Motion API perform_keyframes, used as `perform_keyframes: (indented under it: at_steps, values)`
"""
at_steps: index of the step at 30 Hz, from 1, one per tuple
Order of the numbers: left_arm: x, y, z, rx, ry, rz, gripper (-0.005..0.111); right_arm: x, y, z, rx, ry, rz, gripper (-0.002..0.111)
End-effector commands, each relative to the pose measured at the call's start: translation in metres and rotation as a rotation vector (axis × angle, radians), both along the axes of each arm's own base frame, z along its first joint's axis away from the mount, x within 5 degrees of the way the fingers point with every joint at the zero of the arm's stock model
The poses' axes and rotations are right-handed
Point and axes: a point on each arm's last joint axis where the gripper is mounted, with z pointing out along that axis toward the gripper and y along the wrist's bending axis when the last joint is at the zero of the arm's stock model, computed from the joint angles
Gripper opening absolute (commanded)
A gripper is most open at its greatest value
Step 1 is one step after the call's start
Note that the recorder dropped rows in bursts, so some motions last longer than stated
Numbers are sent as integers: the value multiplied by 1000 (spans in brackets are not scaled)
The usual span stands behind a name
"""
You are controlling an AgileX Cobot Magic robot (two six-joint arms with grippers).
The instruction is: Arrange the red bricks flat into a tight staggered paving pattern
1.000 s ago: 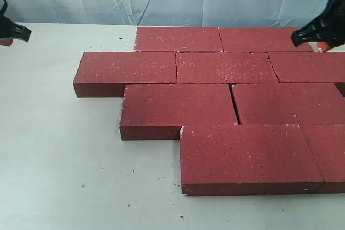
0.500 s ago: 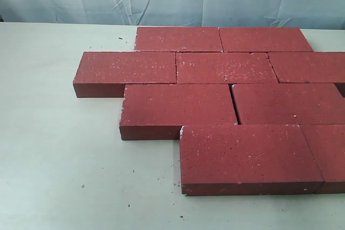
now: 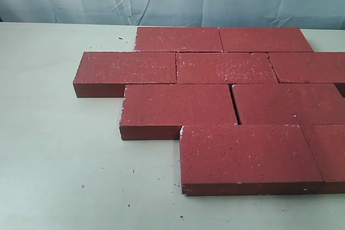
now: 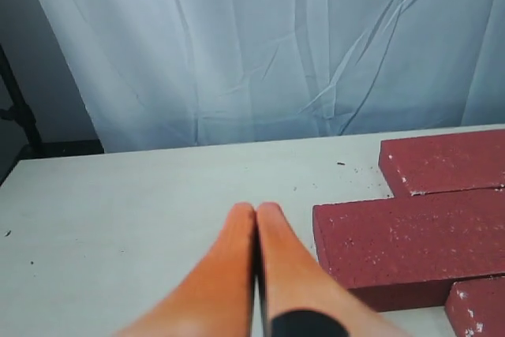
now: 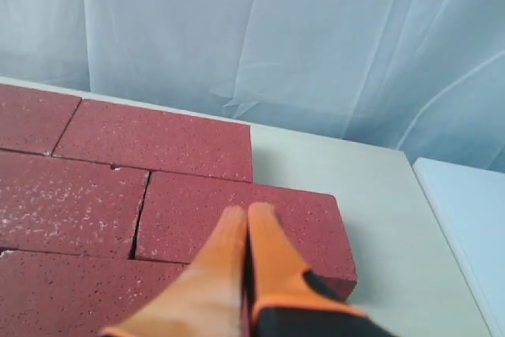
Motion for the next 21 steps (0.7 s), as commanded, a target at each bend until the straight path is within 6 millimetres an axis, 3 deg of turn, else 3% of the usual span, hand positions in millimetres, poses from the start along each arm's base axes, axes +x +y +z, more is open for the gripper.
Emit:
perform_keyframes:
  at_steps: [1, 3, 6, 10, 21]
  values:
    - [-24, -1, -1, -40, -72, -2, 0, -25, 1, 4, 5, -118, 0, -1]
    - [-33, -2, 0, -61, -85, -10, 0, -31, 2, 6, 18, -140, -1, -1]
    - [-50, -5, 5, -134, -141, -29, 0, -40, 5, 10, 178, -184, -10, -1]
    - [-66, -8, 9, -212, -188, -55, 0, -41, 5, 11, 221, -191, -12, -1]
    - [-69, -6, 11, -153, -223, -41, 0, -41, 5, 11, 221, -189, -12, -1]
